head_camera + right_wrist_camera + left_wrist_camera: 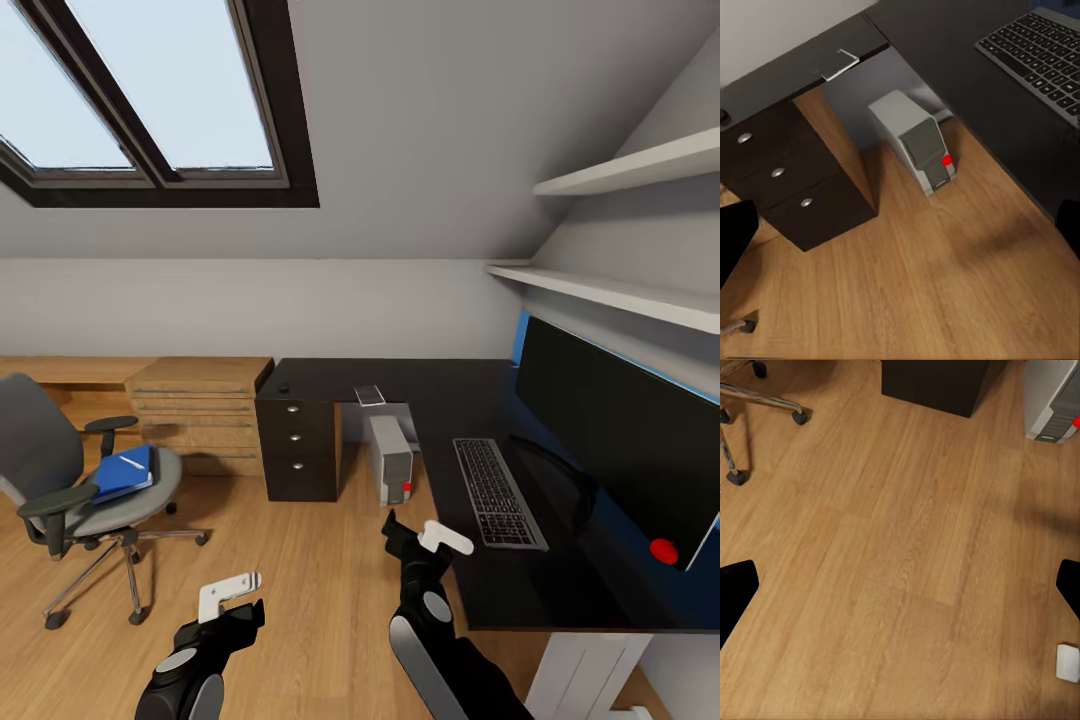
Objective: In the bedroom, organize the workspace by keeping the computer under the desk, ensuring the monitor is on the desk, placing the keyboard on the desk next to the monitor, placing the mouse on the desk next to the keyboard, moving the folder from the swivel chair onto the desk next to the mouse, stacking the notebook on top of the folder with the pen on top of the notebook, and positioning the swivel chair next to the desk.
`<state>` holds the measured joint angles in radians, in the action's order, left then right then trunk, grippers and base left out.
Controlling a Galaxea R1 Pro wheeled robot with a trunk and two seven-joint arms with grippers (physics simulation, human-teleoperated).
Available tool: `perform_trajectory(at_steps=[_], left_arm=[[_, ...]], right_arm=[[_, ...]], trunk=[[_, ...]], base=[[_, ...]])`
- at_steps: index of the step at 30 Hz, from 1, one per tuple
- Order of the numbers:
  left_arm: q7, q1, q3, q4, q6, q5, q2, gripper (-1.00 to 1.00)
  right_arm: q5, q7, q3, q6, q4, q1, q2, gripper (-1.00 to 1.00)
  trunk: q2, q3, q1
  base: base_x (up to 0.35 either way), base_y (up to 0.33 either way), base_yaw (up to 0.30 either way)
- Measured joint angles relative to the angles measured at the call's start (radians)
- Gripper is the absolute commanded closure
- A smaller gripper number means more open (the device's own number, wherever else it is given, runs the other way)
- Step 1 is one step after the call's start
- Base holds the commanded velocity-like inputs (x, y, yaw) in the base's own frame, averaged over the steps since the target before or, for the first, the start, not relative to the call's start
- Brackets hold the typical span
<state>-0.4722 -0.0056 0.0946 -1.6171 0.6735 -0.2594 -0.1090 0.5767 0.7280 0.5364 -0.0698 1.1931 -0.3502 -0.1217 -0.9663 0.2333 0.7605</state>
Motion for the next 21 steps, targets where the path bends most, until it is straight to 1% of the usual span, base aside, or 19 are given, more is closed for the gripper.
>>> perform_trajectory(at_steps=[2, 5, 6, 7, 12, 13, 15, 16, 21], left_arm=[[0.000, 0.000, 0.000, 0.000, 0.000, 0.000, 0.000, -1.00], [0.000, 0.000, 0.000, 0.000, -0.001, 0.000, 0.000, -1.00], [0.000, 0.000, 0.000, 0.000, -0.001, 0.000, 0.000, -1.00], [0.000, 0.000, -0.002, 0.000, -0.002, 0.000, 0.000, -1.00], [0.000, 0.000, -0.014, 0.000, -0.002, 0.000, 0.001, -1.00], [0.000, 0.000, -0.015, 0.000, -0.002, 0.000, 0.001, -1.00], [0.000, 0.000, -0.016, 0.000, -0.002, 0.000, 0.000, -1.00], [0.000, 0.000, -0.016, 0.000, -0.002, 0.000, 0.000, -1.00], [0.000, 0.000, -0.016, 0.000, -0.002, 0.000, 0.000, -1.00]], right_arm=[[0.000, -0.005, 0.001, 0.000, 0.000, 0.000, 0.000, -1.00], [0.001, -0.008, 0.002, -0.002, 0.000, 0.000, 0.000, -1.00], [0.001, -0.008, 0.005, -0.002, 0.000, 0.000, -0.001, -1.00], [-0.002, -0.008, 0.042, -0.010, -0.001, 0.000, -0.001, -1.00], [-0.002, -0.008, 0.046, -0.012, -0.001, 0.000, 0.000, -1.00], [-0.002, -0.010, 0.046, -0.012, -0.001, 0.000, 0.002, -1.00], [-0.003, -0.011, 0.049, -0.012, -0.001, 0.000, 0.021, -1.00], [-0.002, -0.011, 0.051, -0.012, -0.001, 0.000, 0.025, -1.00], [-0.002, -0.011, 0.056, -0.012, -0.002, 0.000, 0.029, -1.00]], trunk=[[0.000, 0.000, 0.000], [0.000, 0.000, 0.000], [0.000, 0.000, 0.000], [0.000, 0.000, -0.001], [0.000, 0.001, 0.000], [0.000, 0.001, 0.000], [0.000, 0.001, 0.000], [0.000, 0.001, 0.000], [0.000, 0.001, 0.000]], base=[[0.004, 0.003, 0.000], [0.157, 0.132, 0.000], [0.241, 0.203, 0.247], [0.242, 0.204, 0.137], [0.242, 0.204, 0.046], [0.243, 0.205, 0.008], [0.243, 0.205, 0.003], [0.243, 0.205, 0.002], [0.254, 0.197, 0.001]])
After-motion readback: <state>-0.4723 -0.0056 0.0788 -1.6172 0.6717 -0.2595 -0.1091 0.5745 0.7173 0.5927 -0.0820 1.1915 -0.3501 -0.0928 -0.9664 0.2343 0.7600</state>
